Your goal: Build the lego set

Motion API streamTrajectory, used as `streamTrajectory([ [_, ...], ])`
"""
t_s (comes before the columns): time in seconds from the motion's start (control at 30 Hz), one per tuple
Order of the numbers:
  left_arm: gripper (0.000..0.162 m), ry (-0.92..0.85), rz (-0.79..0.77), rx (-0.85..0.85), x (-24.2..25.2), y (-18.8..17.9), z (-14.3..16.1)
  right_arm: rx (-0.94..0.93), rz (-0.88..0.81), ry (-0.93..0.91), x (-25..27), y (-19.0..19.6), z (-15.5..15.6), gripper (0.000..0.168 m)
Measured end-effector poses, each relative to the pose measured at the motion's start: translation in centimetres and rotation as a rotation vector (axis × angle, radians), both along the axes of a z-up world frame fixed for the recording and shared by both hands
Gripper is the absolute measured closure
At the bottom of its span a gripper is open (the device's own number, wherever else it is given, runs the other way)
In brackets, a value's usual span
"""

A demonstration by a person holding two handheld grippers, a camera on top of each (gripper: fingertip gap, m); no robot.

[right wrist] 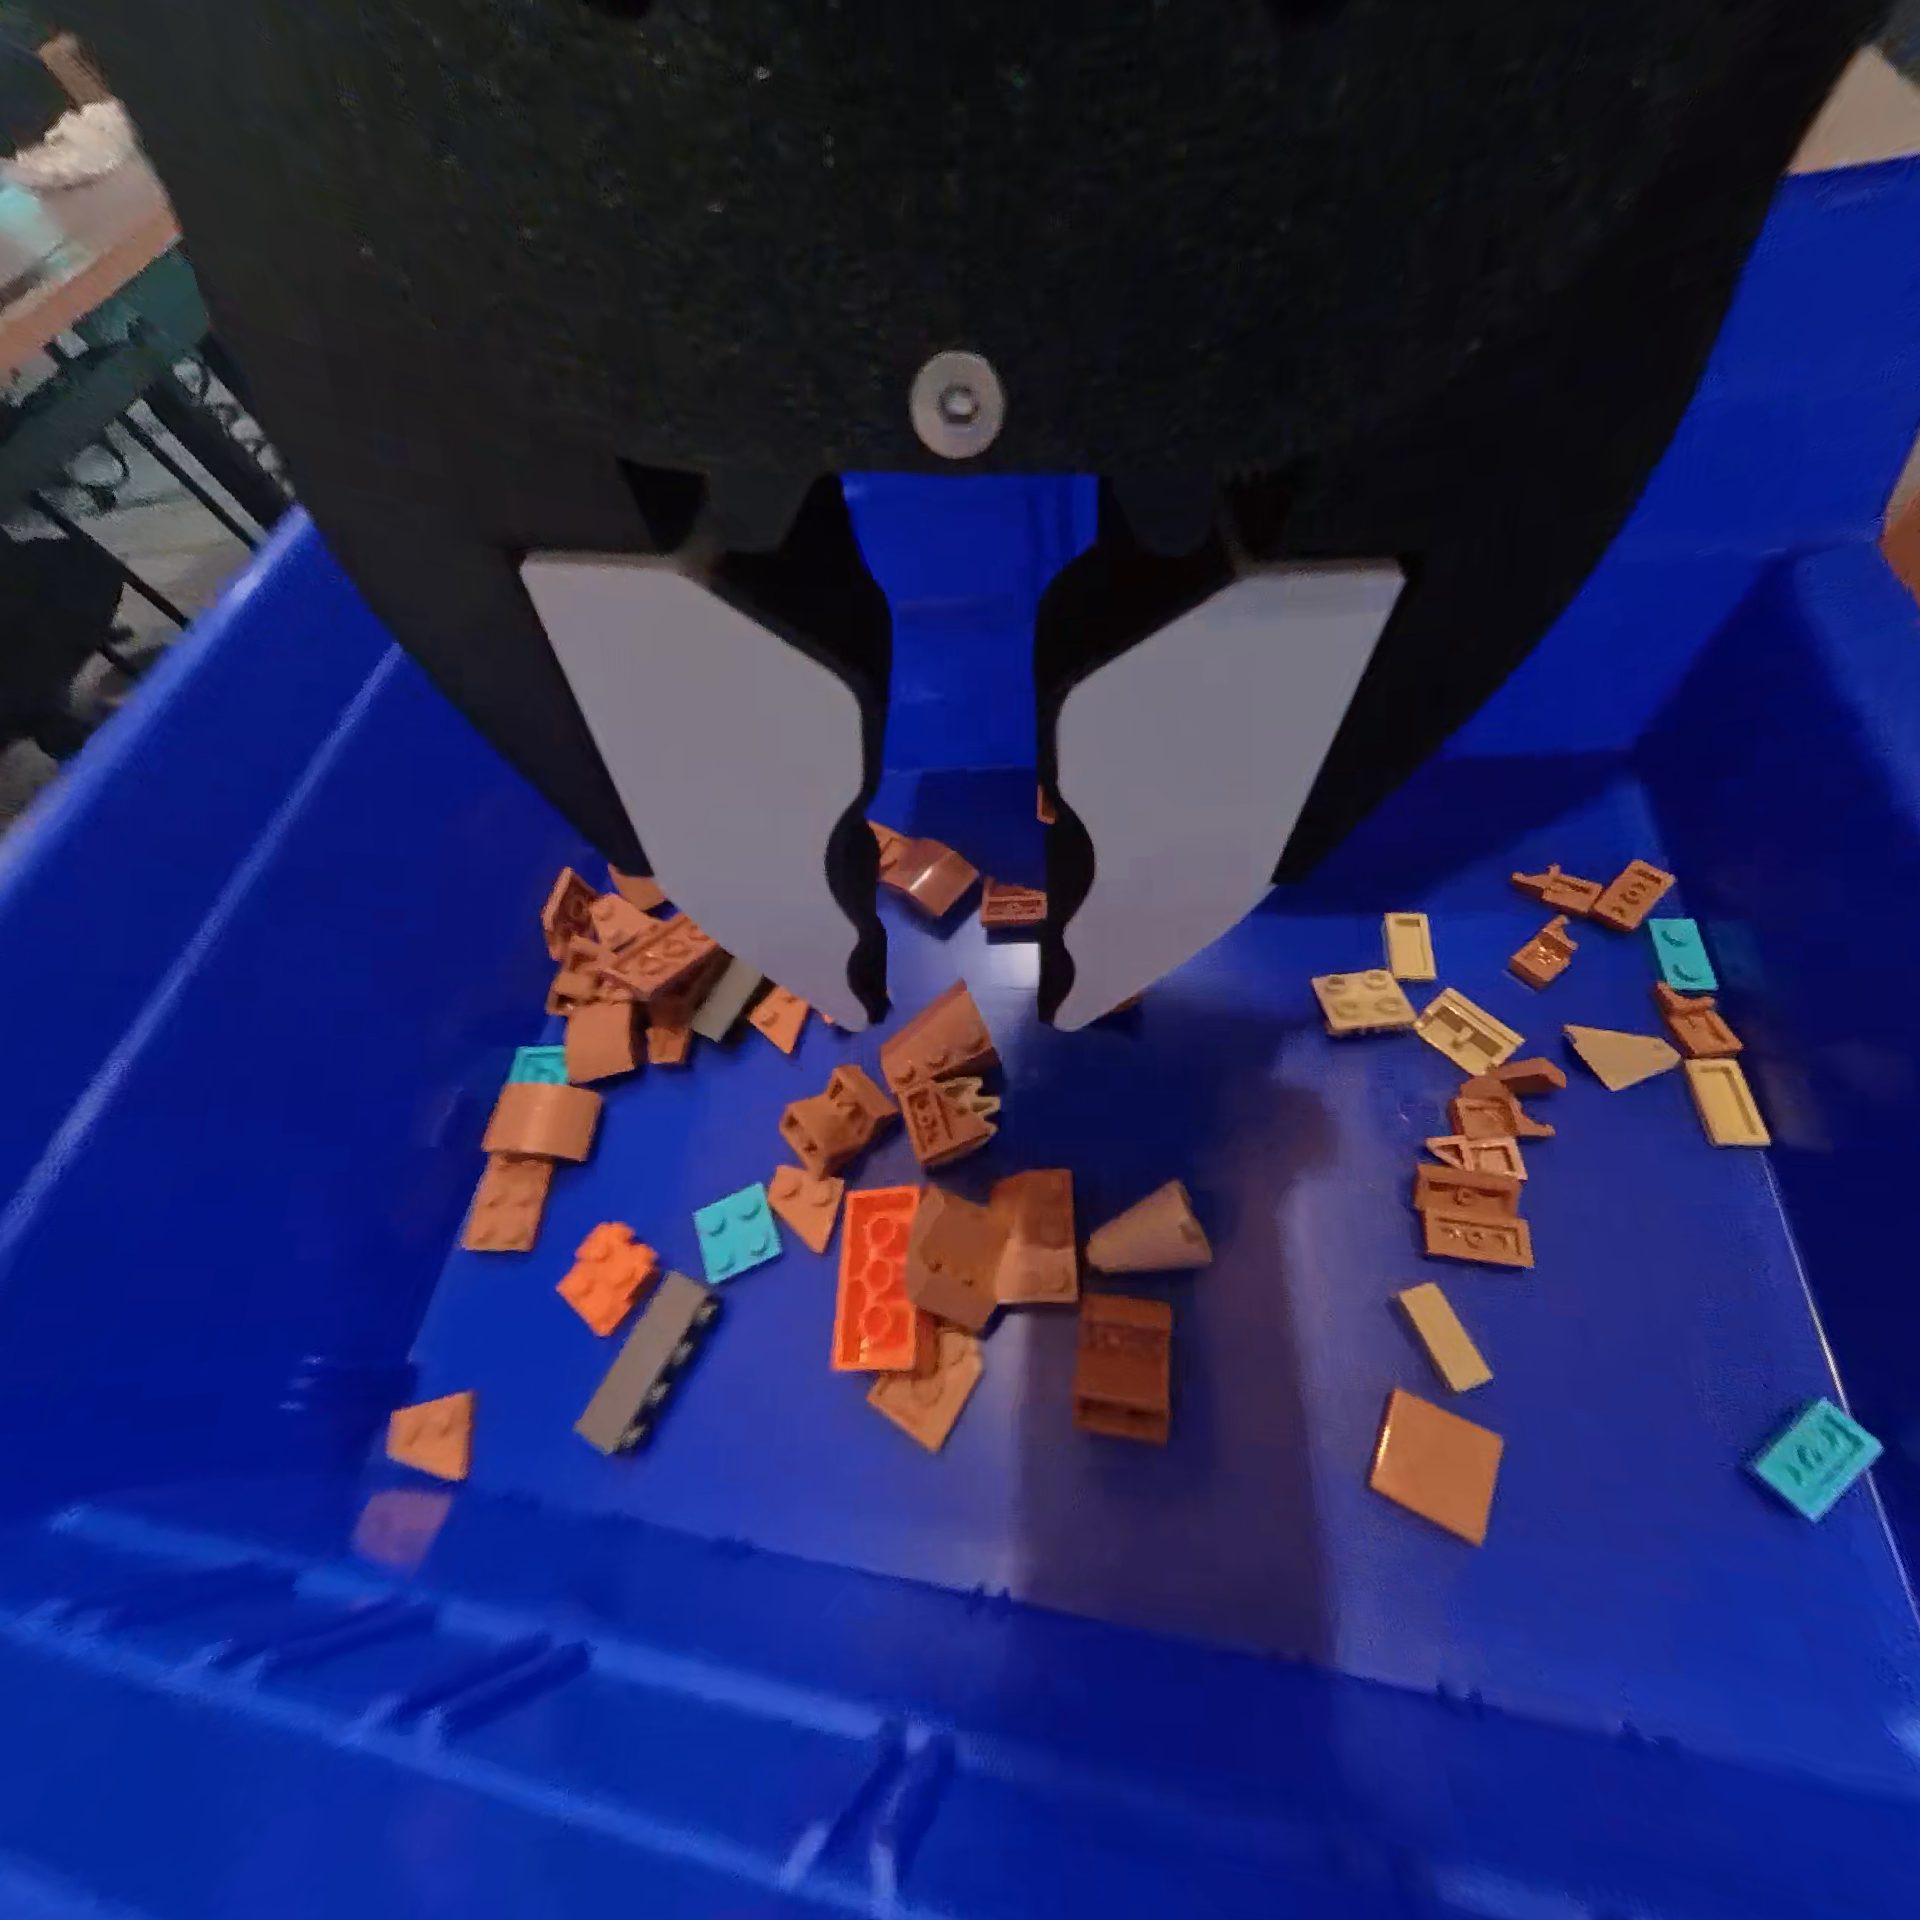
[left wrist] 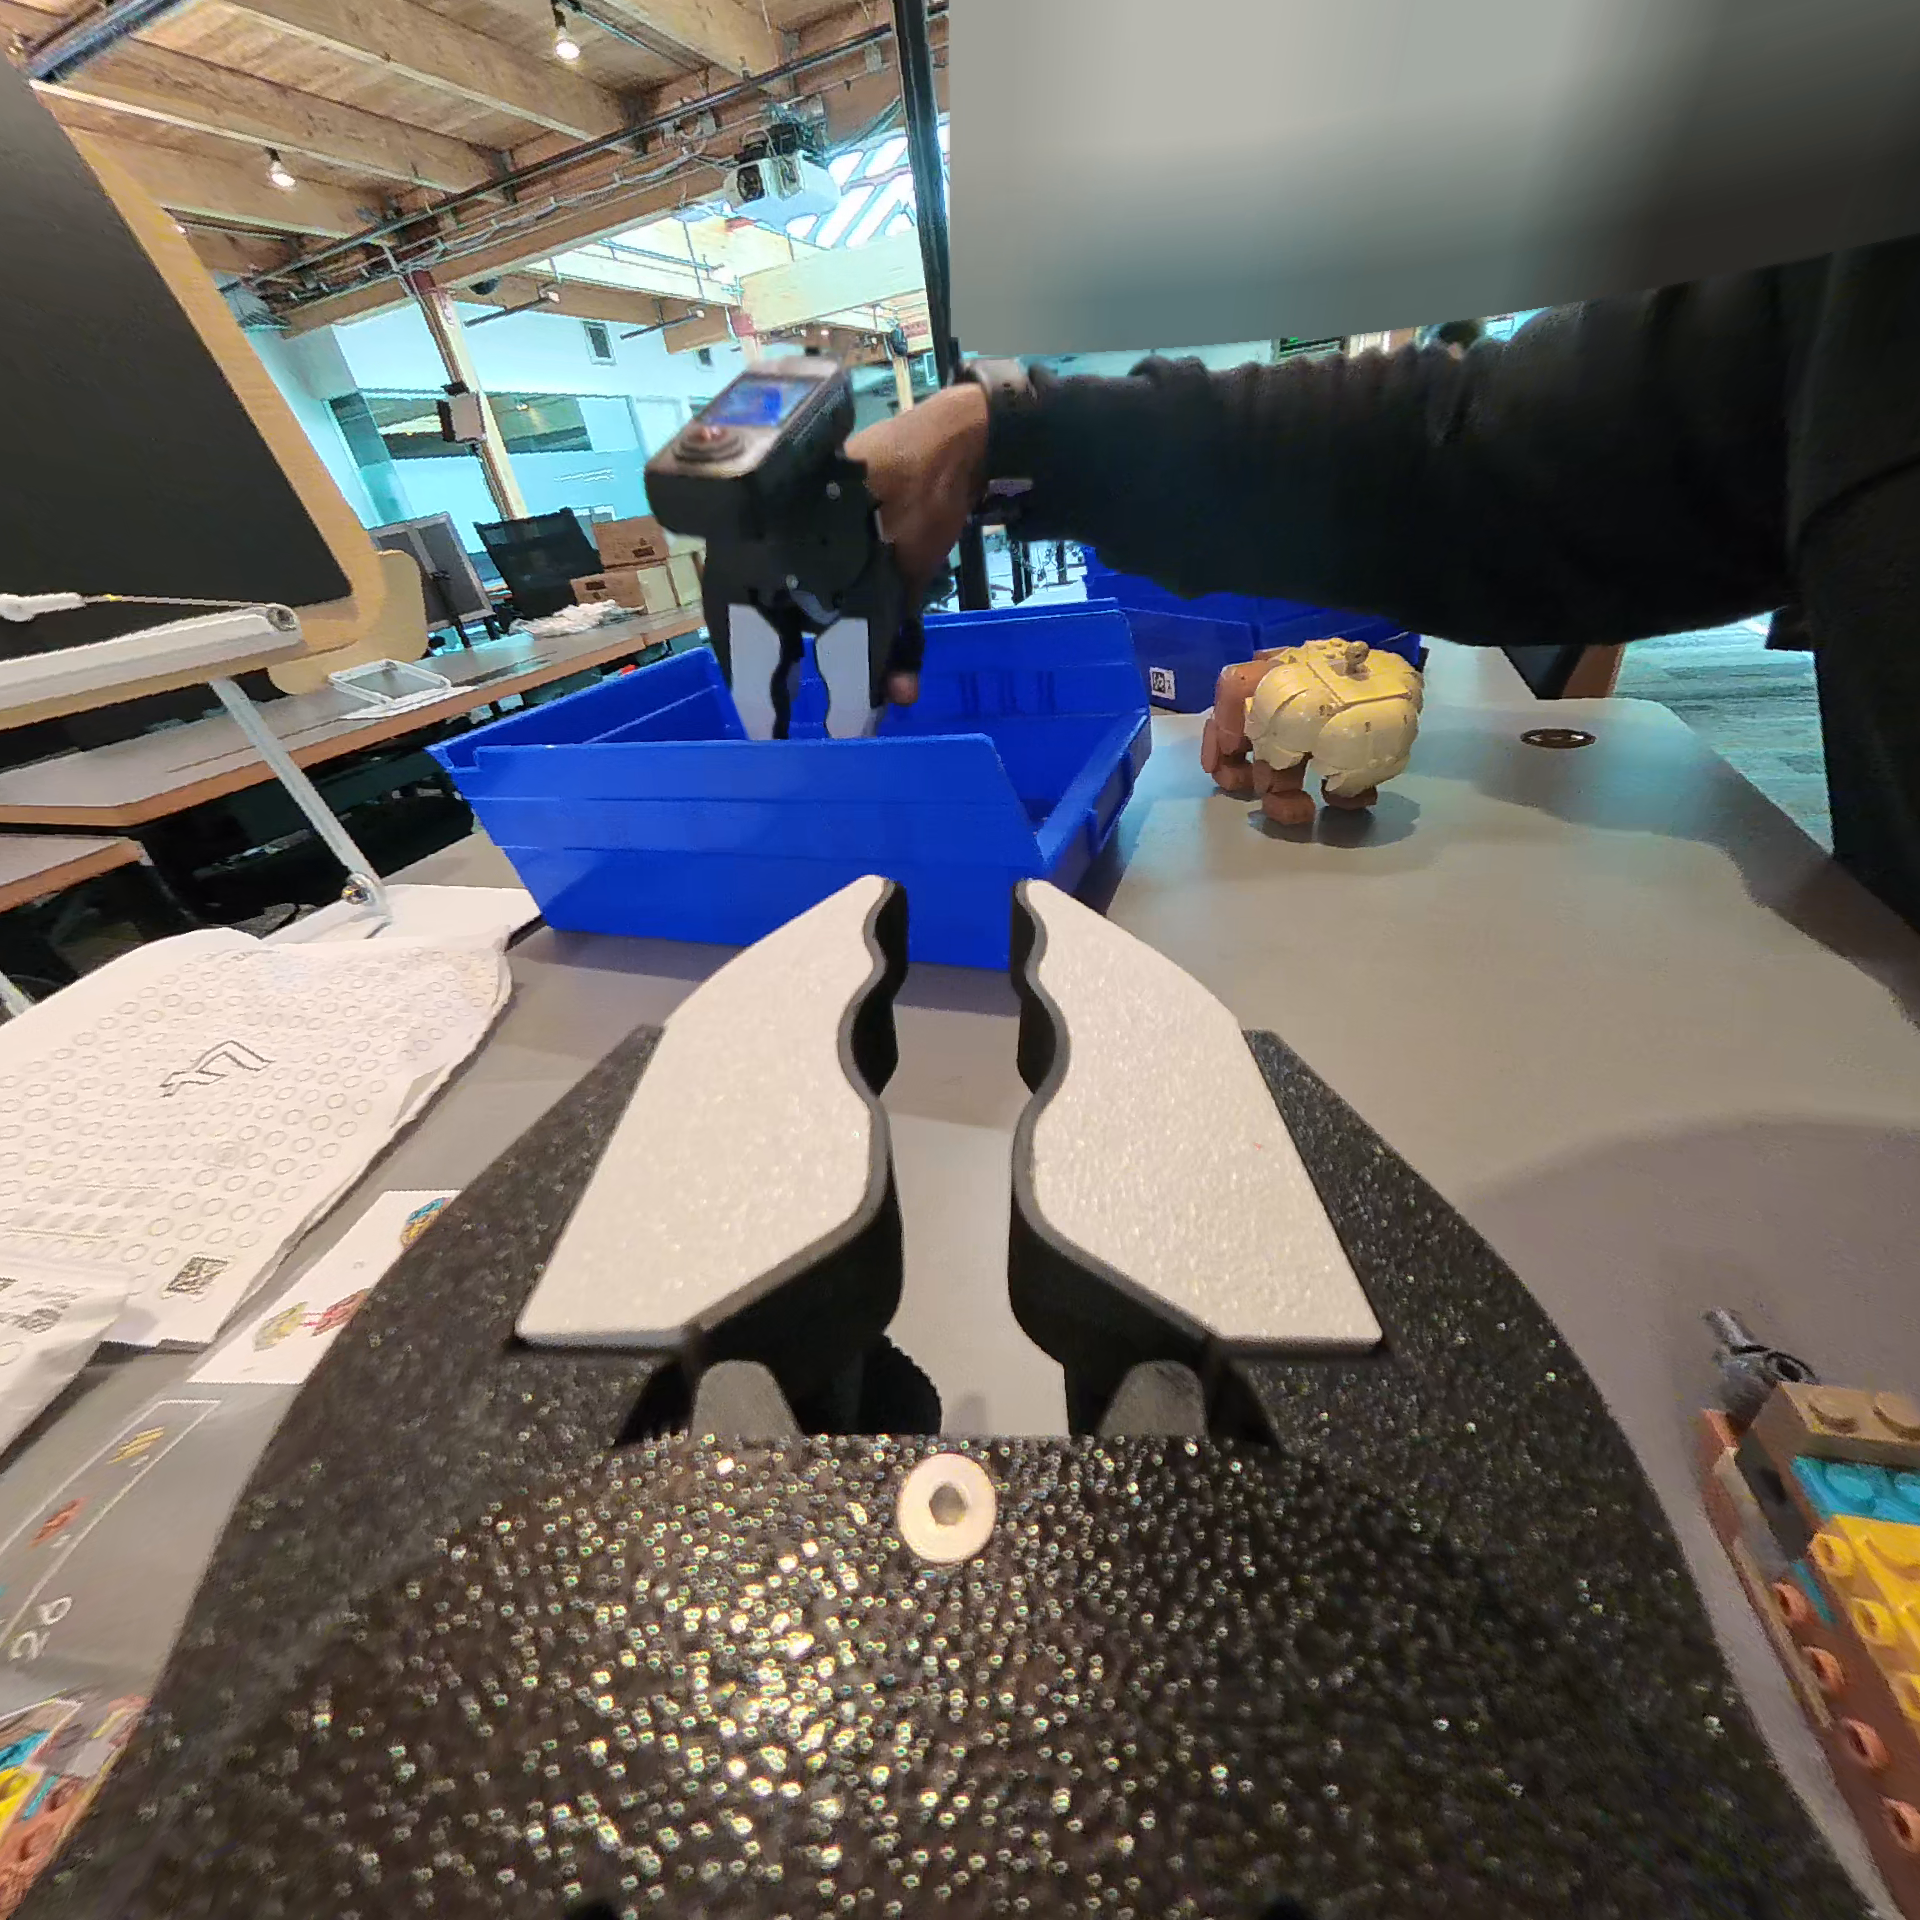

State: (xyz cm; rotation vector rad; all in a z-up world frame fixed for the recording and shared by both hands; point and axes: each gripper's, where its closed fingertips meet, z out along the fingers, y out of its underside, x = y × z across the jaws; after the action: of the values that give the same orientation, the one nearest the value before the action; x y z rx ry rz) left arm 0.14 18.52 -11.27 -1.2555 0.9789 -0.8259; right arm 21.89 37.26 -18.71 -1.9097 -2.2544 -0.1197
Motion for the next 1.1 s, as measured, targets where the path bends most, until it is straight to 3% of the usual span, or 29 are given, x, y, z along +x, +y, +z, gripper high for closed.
streamTrajectory([
  [0.33,0.144,-0.004,0.003,-0.004,-0.2,0.2,0.0,-0.035,0.055,-0.049,-0.7,1.0,-3.4,0.142],
  [0.77,0.144,-0.001,0.004,-0.004,-0.2,0.2,0.0,0.021,0.019,0.008,0.1,2.7,-1.6,0.147],
  [1.1,0.144,-0.002,0.004,-0.005,-0.2,0.2,0.0,0.102,0.048,-0.127,2.5,3.2,-0.6,0.146],
])
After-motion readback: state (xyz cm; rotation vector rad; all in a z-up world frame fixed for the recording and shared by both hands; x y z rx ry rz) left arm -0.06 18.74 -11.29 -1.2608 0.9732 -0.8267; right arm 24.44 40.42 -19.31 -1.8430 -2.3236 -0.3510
